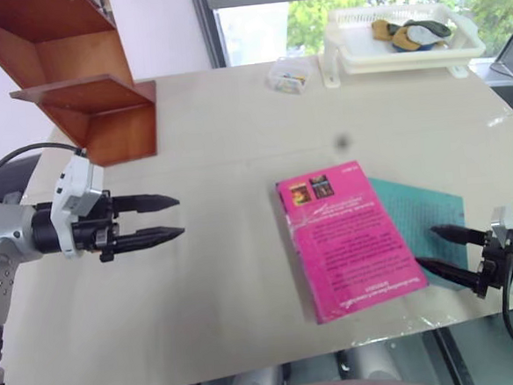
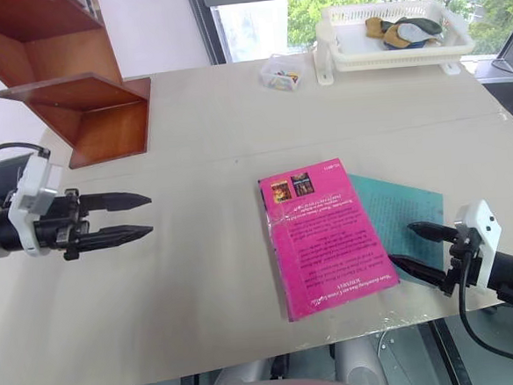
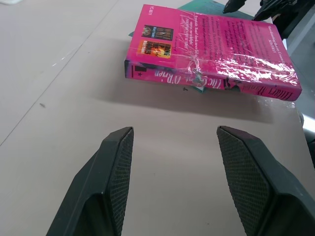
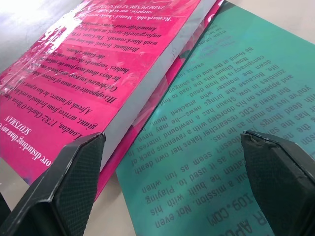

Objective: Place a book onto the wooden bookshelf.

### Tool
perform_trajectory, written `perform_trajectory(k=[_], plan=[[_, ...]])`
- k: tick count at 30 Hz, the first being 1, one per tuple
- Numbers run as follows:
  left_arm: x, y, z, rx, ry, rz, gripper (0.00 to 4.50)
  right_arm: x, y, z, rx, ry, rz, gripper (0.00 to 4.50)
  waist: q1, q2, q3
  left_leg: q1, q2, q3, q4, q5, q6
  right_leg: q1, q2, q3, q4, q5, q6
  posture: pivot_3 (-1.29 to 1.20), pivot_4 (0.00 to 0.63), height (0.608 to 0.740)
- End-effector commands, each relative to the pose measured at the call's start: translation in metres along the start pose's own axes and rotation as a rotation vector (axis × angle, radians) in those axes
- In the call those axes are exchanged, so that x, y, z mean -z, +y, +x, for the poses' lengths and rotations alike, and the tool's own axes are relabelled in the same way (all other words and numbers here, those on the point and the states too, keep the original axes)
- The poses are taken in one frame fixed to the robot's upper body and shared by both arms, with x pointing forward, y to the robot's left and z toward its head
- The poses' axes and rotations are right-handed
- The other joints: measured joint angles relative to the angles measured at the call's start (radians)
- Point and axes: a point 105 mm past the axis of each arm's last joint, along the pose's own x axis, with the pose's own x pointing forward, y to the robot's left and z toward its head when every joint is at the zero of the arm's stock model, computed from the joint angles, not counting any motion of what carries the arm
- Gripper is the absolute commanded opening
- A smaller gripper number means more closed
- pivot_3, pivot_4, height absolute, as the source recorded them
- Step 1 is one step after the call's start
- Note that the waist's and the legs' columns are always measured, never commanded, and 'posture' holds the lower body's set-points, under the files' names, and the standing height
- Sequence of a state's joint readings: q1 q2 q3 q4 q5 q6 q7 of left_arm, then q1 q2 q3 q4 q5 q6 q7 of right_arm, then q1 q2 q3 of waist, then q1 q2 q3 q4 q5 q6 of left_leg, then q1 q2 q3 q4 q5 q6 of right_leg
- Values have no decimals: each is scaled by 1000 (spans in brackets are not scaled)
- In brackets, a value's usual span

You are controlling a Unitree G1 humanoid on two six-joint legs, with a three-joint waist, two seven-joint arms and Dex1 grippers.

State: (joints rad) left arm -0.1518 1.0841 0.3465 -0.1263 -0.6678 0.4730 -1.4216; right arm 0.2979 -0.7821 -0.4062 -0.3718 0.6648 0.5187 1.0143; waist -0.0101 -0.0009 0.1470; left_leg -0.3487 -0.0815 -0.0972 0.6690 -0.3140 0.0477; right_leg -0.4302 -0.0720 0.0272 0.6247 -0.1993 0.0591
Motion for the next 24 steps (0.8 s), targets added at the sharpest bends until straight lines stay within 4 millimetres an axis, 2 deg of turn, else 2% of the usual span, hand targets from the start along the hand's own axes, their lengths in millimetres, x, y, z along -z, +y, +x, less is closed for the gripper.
perform_trajectory(k=[1, 11, 15, 18, 24], plan=[[-5, 0, -3, -12, -10, 28, 2821, -7, -10, -7, 55, -4, -60, 4500, 0, 0, 0, 0, 0, 0, 0, 0, 0, 0, 0, 0, 0, 0, 0, 0, 150, 740], [20, -13, 17, 29, -69, -186, 2821, -21, -30, -61, 133, 27, -145, 4500, 1, 0, 0, 0, 0, 0, 0, 0, 0, 0, 0, 0, 0, 0, 0, 0, 150, 740], [18, -33, 45, 108, -217, -418, 2821, -50, -18, -77, 64, 9, -183, 4500, 2, 0, 0, 0, 0, 0, 0, 0, 0, 1, 0, 1, 0, 0, 0, 0, 150, 740], [16, -39, 61, 139, -284, -576, 2821, -74, -2, -78, -26, -47, -188, 4500, 2, -1, 0, 0, 1, 0, 1, 0, 0, 1, 0, 0, 0, 0, 0, 0, 150, 740], [27, -52, 90, 163, -255, -763, 2821, -86, 14, -69, -87, -52, -242, 4500, 8, -3, 0, 0, 1, -1, 1, 0, 0, 2, 0, 0, 1, 0, 0, 0, 150, 740]])
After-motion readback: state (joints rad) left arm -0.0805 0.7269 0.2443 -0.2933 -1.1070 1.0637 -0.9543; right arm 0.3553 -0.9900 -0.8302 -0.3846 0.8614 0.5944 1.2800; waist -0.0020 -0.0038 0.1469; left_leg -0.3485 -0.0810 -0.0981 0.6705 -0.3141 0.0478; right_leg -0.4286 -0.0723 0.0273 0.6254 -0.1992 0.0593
